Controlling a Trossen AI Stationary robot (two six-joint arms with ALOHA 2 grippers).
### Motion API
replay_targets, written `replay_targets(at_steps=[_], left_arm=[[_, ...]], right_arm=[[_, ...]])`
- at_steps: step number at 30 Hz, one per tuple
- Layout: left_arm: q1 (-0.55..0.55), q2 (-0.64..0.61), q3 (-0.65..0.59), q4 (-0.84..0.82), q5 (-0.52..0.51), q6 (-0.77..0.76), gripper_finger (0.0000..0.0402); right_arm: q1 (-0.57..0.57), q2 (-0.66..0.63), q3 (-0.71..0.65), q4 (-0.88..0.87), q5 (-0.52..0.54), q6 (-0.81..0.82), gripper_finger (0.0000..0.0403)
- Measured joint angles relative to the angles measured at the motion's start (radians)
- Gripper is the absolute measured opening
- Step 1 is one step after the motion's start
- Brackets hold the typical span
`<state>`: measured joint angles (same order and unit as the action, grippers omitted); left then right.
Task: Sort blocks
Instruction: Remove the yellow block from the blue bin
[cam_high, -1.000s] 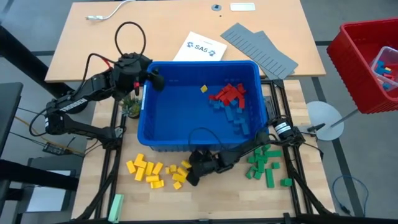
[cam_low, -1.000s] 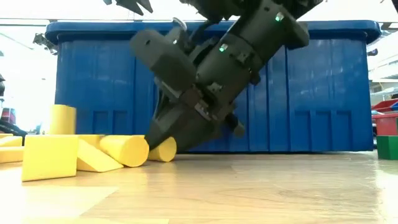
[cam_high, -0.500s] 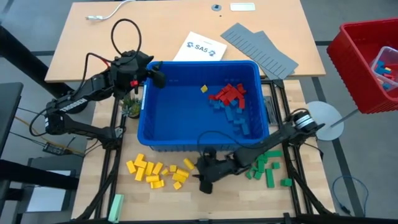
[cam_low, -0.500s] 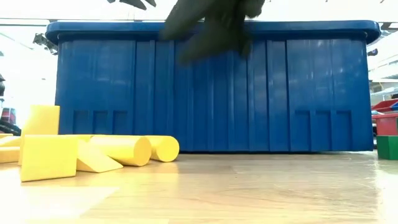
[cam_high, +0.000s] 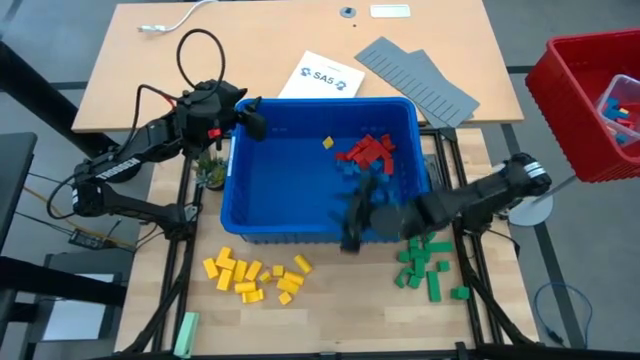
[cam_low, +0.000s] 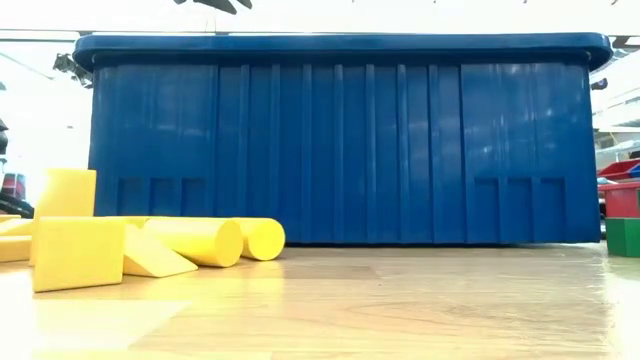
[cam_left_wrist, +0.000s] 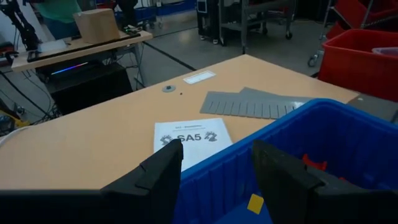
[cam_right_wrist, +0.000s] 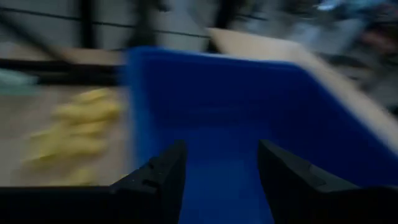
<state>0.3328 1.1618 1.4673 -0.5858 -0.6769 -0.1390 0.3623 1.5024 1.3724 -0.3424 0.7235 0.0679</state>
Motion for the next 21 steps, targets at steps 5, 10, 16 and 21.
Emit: replay_targets(at_steps=[5,10,16,21], left_arm=[[0.000,0.000,0.000,0.000,0.000,0.000,0.0202],[0.000,0.000,0.000,0.000,0.000,0.000,0.0202],[0.000,0.000,0.000,0.017,0.000,0.000,0.0202],[0.000,0.000,0.000,0.020,0.000,0.000,0.0202]], right_arm=[[-0.216,-0.026,0.000,0.008,0.012,-0.042,0.0179],[-0.435,-0.006,0.000,0.013,-0.108,-0.009,0.0181],[-0.608,0.015,0.001,0.111,-0.118,-0.016,0.0179],[-0.733,0.055,-0.001,0.030,-0.306,0.126,0.0196]])
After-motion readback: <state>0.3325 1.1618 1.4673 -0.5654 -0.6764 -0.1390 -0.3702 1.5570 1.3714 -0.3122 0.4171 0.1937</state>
